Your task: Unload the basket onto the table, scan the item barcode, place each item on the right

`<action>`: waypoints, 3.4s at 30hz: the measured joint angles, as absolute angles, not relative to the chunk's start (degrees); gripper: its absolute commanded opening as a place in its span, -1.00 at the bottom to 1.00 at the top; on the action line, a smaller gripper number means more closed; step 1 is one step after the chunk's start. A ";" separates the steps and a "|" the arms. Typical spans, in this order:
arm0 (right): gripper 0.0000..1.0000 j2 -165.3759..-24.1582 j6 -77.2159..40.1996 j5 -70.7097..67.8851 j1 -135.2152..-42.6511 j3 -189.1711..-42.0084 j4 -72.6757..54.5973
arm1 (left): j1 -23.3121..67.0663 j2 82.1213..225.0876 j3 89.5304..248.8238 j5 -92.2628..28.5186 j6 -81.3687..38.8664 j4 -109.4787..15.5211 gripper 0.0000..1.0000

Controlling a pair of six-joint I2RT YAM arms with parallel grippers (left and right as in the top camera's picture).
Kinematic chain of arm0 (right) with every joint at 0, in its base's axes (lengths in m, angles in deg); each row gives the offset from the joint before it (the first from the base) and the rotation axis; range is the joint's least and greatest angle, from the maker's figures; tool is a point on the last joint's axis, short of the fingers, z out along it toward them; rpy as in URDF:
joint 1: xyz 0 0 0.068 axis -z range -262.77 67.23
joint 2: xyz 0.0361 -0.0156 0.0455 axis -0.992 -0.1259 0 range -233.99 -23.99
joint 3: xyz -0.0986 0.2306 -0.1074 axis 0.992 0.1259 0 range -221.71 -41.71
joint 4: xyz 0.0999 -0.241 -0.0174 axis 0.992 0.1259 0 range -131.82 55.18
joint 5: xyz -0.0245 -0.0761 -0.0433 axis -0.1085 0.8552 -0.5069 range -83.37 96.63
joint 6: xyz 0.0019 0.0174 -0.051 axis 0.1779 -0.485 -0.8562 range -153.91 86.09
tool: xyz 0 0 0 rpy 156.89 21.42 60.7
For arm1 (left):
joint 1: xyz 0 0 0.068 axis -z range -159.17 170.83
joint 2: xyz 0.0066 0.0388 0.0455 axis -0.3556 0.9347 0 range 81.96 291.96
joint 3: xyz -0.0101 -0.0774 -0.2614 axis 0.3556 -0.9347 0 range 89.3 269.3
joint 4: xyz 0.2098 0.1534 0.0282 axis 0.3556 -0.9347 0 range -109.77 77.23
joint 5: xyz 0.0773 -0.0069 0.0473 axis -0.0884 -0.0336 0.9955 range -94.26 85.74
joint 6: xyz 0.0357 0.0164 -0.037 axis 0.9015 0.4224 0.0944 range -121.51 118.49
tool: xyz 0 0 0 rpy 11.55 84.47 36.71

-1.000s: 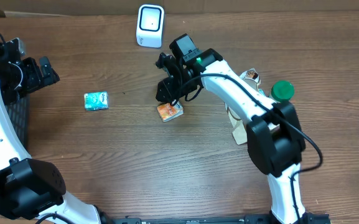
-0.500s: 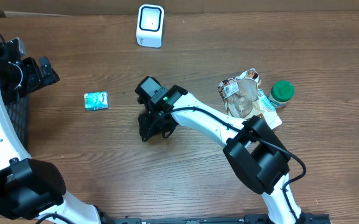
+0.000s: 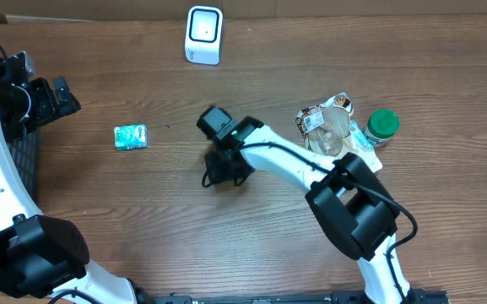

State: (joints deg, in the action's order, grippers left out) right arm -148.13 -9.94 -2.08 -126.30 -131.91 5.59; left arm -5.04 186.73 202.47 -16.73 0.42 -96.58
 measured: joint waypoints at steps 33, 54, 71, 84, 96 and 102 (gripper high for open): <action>-0.20 -148.26 -27.03 -11.15 -107.61 -138.97 4.20 | -5.04 186.71 202.47 -16.73 0.42 -96.58 0.99; -0.92 -154.71 -25.68 -23.06 -107.35 -139.71 4.74 | -5.04 186.71 202.47 -16.73 0.42 -96.58 0.99; -0.92 -138.51 -23.80 -77.64 -96.35 -140.19 1.00 | -5.04 186.71 202.47 -16.73 0.42 -96.58 0.99; -0.92 -138.47 -19.73 -81.16 -91.92 -140.19 2.36 | -5.04 186.71 202.47 -16.73 0.42 -96.58 0.99; -0.92 -138.45 -20.26 -55.24 -95.22 -140.34 10.10 | -5.04 186.71 202.47 -16.73 0.42 -96.60 0.99; -0.93 -138.45 -20.10 -27.35 -101.21 -153.74 20.89 | -5.04 186.73 202.47 -16.73 0.42 -96.54 0.99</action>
State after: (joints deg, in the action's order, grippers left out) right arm -138.45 -20.10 -27.35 -101.21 -153.74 20.89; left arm -5.04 186.73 202.47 -16.73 0.42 -96.54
